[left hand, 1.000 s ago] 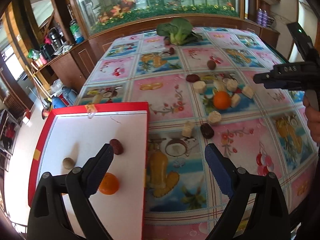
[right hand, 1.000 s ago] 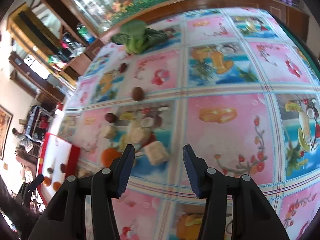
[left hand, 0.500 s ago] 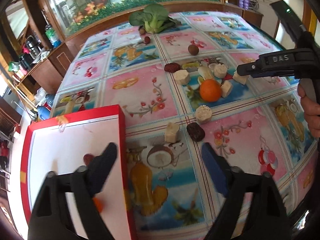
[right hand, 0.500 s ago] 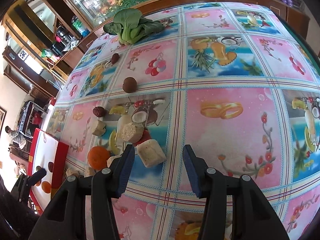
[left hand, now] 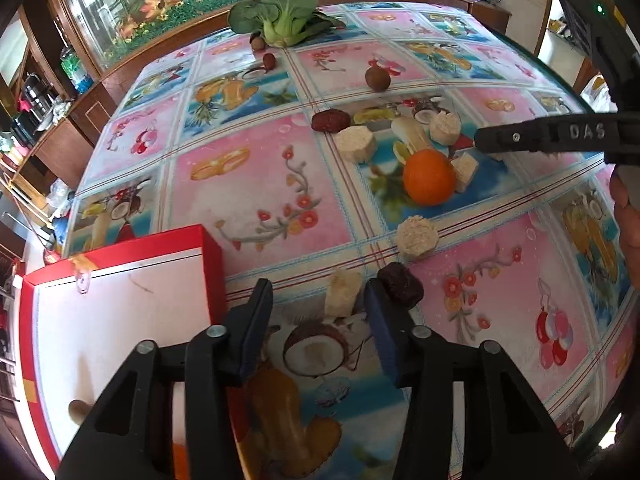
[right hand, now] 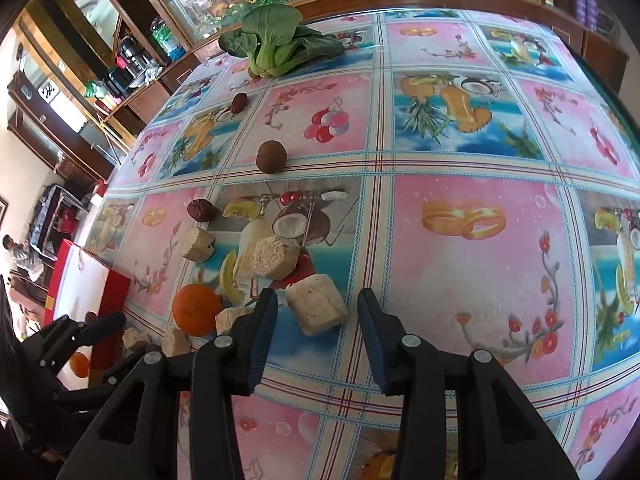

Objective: Organize fruits
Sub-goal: 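Grasp a beige cake cube with the right tool while the left tool grasps another cube, then carry the cube to the tray and open the right tool while the left tool does likewise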

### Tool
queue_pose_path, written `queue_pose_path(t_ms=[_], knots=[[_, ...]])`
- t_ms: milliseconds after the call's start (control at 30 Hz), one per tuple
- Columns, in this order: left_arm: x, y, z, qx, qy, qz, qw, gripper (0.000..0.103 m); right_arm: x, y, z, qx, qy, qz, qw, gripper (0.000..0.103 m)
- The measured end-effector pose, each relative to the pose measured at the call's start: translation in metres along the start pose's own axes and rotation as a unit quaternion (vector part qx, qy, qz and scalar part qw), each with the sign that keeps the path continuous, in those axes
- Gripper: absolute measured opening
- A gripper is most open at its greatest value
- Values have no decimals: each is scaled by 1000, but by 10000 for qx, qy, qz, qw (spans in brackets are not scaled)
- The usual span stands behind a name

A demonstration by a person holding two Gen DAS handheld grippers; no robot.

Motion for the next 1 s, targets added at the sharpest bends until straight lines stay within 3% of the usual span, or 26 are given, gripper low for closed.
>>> queue_pose_path(t_ms=[100,233,467,600,800,1000], knots=[[3,1,2,10,25,-77,10000,37,-5,1,-2,40,-170,-173,9997,37],[6,1,2,38,-31,-279,9996,21,-15,4,-6,117,-644,-626,9959,31],[6,0,0,101,-249,-335,9991,16,-18,4,-7,188,-782,-790,9936,30],[2,-5,-2,194,-462,-238,9985,15,-15,-1,-5,335,-630,-722,9948,29],[-18,-57,-7,903,-838,-102,9923,15,-18,-24,1,1002,-427,-450,9930,29],[-77,-101,-27,1388,-1471,303,9789,15,-57,-38,-13,1323,-304,416,9899,29]])
Point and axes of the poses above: each gripper's, at about its wrist camera, not at the fingertips, and y roughly the way its jaws point, x to its right, z to its top, the point moved 4 cm from there along y, roughly the way its jaws point, and after that the axes turned 1 degree about z, right-handed, at the moved point
